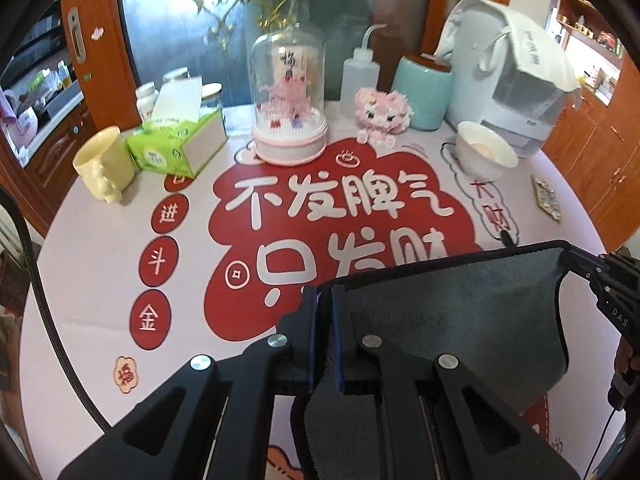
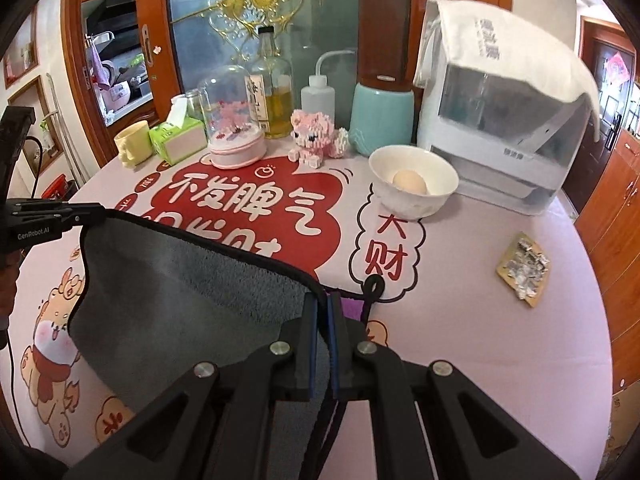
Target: Fold towel
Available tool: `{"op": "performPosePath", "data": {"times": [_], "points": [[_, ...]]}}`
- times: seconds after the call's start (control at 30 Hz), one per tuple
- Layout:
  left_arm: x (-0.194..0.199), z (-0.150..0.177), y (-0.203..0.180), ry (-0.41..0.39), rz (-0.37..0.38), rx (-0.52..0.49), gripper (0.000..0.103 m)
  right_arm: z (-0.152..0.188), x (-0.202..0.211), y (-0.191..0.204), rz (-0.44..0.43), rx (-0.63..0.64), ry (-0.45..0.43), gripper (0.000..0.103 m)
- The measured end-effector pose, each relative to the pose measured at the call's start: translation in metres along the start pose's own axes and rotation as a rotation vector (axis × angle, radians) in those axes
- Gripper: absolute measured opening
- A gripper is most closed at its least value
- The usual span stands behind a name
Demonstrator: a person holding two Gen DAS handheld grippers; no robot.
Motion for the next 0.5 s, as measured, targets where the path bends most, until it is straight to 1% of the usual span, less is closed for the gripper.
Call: {"op": "performPosePath", "data": {"times": [0.13, 0.27, 0.5], "points": [[-0.02, 0.004, 0.0, 0.026, -0.011, 0.012, 0.006, 0.001, -0.019, -0.007, 0.003, -0.013, 0.014, 0.005], [-0.031, 0.005, 0.001, 0.042, -0.016, 0.023, 0.006, 0.005, -0.036, -0.012, 0.0, -0.031, 0.033, 0.005], [-0.044, 0.004, 0.0, 0.058, -0.022, 0.026, 0.006, 0.013, -0.052, -0.017, 0.007, -0.053, 0.05, 0.005]]}}
Point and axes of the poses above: each gripper's, at about its wrist camera, not at the fingertips, and x roughly against the way its jaws point, y to its left, z to its underside, the point moved 9 cm from there along -x, roughly the way its jaws point, and after that the axes turned 4 degrees about -z, right-handed, at the moved point
